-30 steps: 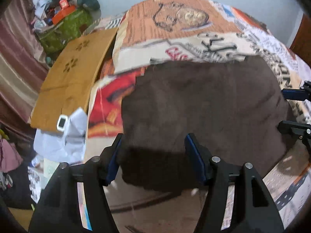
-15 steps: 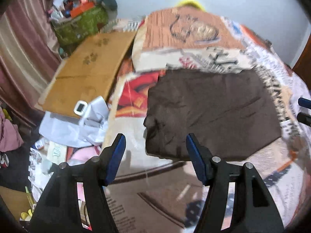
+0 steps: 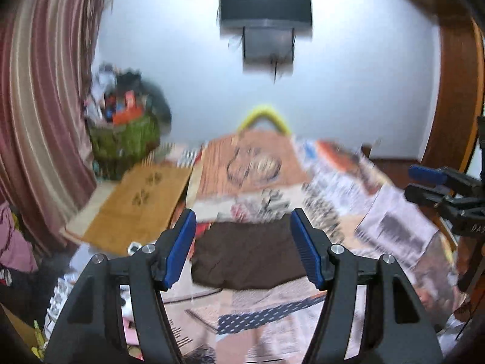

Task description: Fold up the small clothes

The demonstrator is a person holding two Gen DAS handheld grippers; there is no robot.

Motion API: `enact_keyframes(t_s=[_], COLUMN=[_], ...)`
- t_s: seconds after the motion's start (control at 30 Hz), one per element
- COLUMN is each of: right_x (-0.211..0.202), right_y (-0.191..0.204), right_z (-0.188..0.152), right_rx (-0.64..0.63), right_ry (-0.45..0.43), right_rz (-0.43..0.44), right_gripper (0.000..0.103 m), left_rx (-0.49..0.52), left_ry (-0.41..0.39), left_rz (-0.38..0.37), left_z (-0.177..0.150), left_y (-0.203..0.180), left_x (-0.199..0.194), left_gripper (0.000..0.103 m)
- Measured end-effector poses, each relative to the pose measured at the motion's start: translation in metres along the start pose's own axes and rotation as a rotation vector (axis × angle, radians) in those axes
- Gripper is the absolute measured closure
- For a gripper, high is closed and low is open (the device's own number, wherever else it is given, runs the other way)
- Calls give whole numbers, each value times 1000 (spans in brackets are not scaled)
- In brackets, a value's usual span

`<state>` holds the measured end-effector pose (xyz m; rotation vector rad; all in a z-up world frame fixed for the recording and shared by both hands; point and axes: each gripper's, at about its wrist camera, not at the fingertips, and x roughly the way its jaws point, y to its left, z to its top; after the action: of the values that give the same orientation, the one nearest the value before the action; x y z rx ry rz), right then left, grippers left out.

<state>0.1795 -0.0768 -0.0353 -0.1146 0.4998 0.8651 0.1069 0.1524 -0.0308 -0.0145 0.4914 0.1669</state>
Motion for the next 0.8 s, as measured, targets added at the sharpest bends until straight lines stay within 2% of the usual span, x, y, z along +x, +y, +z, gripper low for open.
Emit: enact_keyframes(t_s=[0.2, 0.37, 0.4, 0.47, 0.57, 0.67, 0.8], right_x=[-58, -92, -96, -102, -105, -107, -107], right_y=[29, 49, 52, 59, 65, 67, 67], right_z=[10, 9, 8, 6, 5, 4, 3], right_rx=[-5, 5, 9, 15, 17, 29, 39], right_ry=[-187, -292, -303, -331, -351, -364, -365], right_rz=[37, 62, 61, 48, 16, -16, -46], right_gripper=[37, 36, 31, 23, 15, 1, 0], left_rx=[-9, -34, -37, -40, -45, -39, -45], left_ry=[-160, -231, -247, -271, -293, -307, -307], left_rz=[-7, -6, 0, 11, 4, 29, 29], left_z=[9, 4, 2, 0, -4, -8, -13], left_y=[-26, -37, -40, -43, -44, -46, -46], left_x=[-71, -110, -117, -127, -138, -142, -143], left_gripper=[39, 37, 35, 21, 11, 4, 2])
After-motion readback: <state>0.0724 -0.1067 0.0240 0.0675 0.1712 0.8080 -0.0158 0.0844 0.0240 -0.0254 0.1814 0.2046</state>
